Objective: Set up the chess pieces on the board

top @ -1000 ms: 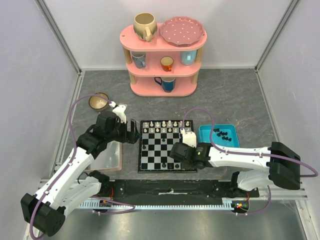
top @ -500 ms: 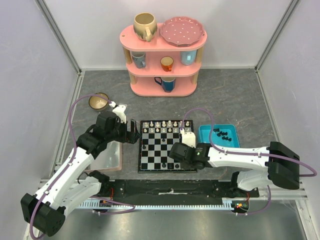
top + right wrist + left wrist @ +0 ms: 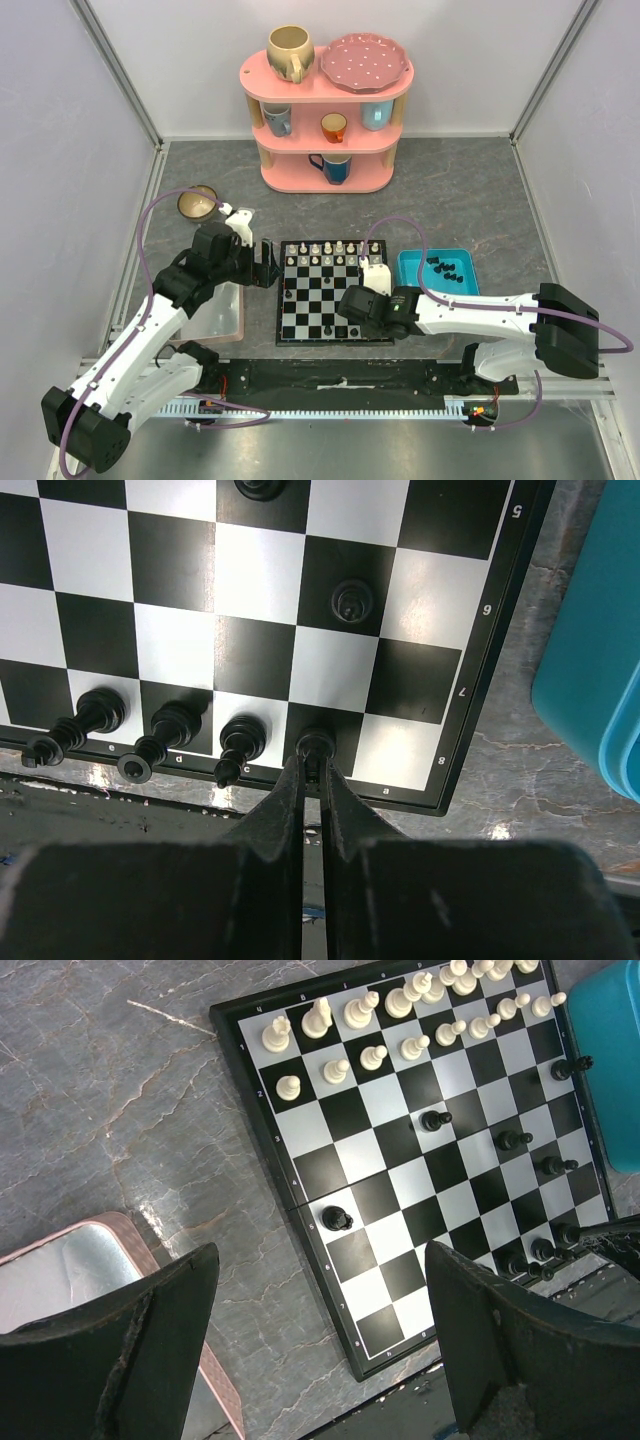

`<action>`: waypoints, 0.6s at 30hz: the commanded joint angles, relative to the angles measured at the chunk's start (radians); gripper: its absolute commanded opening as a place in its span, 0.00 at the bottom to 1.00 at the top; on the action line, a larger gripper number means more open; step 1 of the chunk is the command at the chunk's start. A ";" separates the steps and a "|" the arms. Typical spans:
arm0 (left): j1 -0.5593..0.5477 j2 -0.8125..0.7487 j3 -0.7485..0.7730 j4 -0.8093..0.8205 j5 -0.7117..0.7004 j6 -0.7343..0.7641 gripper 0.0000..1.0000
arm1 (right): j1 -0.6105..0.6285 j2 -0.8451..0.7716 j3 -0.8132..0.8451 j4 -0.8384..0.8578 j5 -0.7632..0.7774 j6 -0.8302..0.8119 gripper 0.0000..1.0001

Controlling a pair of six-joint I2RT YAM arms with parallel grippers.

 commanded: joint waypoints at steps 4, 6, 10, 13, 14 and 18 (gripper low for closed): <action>-0.005 -0.009 0.007 0.031 0.023 0.018 0.89 | 0.005 0.008 0.003 -0.023 0.041 0.024 0.11; -0.005 -0.009 0.007 0.031 0.023 0.020 0.89 | 0.005 0.008 0.006 -0.022 0.039 0.021 0.11; -0.005 -0.009 0.007 0.033 0.024 0.020 0.89 | 0.003 0.009 0.009 -0.022 0.041 0.020 0.12; -0.007 -0.007 0.007 0.031 0.024 0.020 0.89 | 0.005 0.009 0.012 -0.020 0.041 0.020 0.19; -0.005 -0.007 0.005 0.033 0.026 0.020 0.89 | 0.003 0.008 0.012 -0.019 0.041 0.018 0.20; -0.005 -0.004 0.007 0.031 0.030 0.021 0.89 | 0.003 0.009 0.017 -0.016 0.038 0.017 0.24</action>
